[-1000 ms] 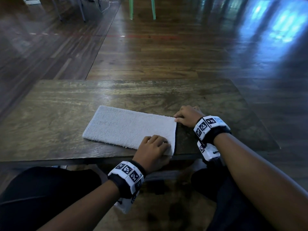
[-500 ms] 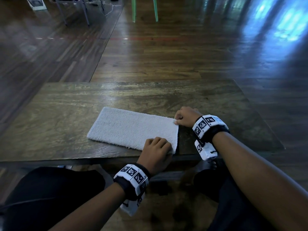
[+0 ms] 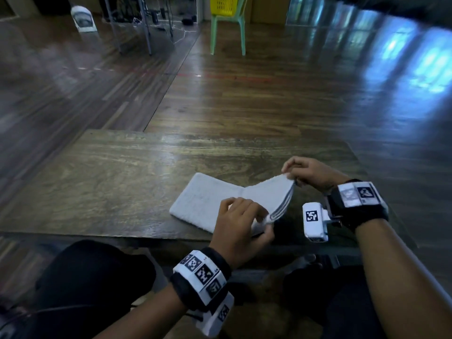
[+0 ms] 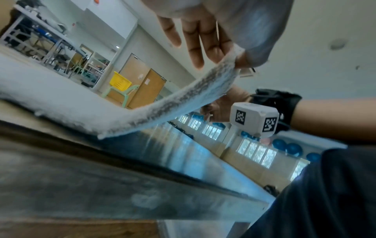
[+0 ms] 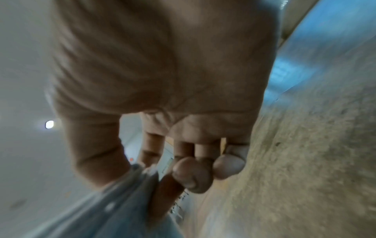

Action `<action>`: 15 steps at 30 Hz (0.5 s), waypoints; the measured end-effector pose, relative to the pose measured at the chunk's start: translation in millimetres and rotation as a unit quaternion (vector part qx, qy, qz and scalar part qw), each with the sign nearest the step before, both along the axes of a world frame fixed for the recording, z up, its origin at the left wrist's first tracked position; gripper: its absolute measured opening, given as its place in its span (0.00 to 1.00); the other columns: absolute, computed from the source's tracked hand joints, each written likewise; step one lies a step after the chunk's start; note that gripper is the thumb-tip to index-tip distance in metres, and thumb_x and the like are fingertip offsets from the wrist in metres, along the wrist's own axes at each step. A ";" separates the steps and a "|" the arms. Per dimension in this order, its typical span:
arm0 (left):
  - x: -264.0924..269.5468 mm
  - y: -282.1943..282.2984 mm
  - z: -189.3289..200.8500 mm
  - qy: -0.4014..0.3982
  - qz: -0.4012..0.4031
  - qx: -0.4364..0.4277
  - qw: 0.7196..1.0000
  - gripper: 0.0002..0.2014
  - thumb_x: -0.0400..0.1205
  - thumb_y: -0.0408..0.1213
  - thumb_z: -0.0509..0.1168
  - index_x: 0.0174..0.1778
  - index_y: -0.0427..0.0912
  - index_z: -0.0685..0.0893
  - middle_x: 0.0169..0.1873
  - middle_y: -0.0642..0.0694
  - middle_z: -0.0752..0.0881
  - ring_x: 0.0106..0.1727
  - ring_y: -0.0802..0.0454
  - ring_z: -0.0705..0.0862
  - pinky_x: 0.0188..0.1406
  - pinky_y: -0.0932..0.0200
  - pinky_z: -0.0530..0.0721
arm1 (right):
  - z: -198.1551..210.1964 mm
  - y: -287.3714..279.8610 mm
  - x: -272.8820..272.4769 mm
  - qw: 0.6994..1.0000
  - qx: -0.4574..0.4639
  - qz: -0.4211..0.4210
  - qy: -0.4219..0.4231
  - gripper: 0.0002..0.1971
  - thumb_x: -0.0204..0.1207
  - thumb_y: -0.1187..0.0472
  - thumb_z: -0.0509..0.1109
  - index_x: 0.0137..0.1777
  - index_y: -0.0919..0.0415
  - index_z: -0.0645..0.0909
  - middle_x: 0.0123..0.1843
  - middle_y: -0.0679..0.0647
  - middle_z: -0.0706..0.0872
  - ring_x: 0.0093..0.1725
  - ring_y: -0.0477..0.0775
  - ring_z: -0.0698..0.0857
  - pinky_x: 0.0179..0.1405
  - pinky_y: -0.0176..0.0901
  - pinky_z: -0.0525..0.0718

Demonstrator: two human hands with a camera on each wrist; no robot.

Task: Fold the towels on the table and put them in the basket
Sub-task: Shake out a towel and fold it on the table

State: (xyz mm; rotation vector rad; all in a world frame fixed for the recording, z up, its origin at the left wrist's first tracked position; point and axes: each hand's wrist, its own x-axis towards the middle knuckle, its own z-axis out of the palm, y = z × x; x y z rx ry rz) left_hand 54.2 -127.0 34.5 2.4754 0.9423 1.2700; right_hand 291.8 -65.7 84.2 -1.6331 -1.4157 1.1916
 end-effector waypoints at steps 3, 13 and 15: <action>-3.9 -3.1 10.0 -0.046 0.012 -0.036 0.998 0.05 0.71 0.43 0.67 0.37 0.46 0.80 0.34 0.57 0.81 0.39 0.60 0.78 0.51 0.58 0.70 | 9.8 -9.7 8.2 0.996 0.017 0.017 0.088 0.05 0.61 0.65 0.67 0.36 0.62 0.83 0.30 0.56 0.80 0.24 0.43 0.75 0.21 0.29 0.70; -43.0 17.4 4.0 -0.091 0.078 -0.133 0.984 0.07 0.71 0.48 0.63 0.35 0.48 0.77 0.32 0.61 0.79 0.39 0.64 0.77 0.52 0.66 0.68 | 14.0 11.9 -8.7 0.990 0.015 0.139 0.035 0.08 0.67 0.62 0.77 0.47 0.54 0.88 0.38 0.49 0.90 0.34 0.41 0.83 0.30 0.27 0.77; -54.2 26.6 -2.1 -0.098 0.089 -0.150 0.980 0.07 0.72 0.48 0.63 0.35 0.49 0.77 0.31 0.61 0.79 0.37 0.62 0.78 0.49 0.57 0.75 | 10.7 26.0 -19.0 0.992 0.007 0.128 -0.001 0.18 0.57 0.45 0.82 0.45 0.52 0.89 0.40 0.49 0.89 0.38 0.44 0.82 0.35 0.32 0.77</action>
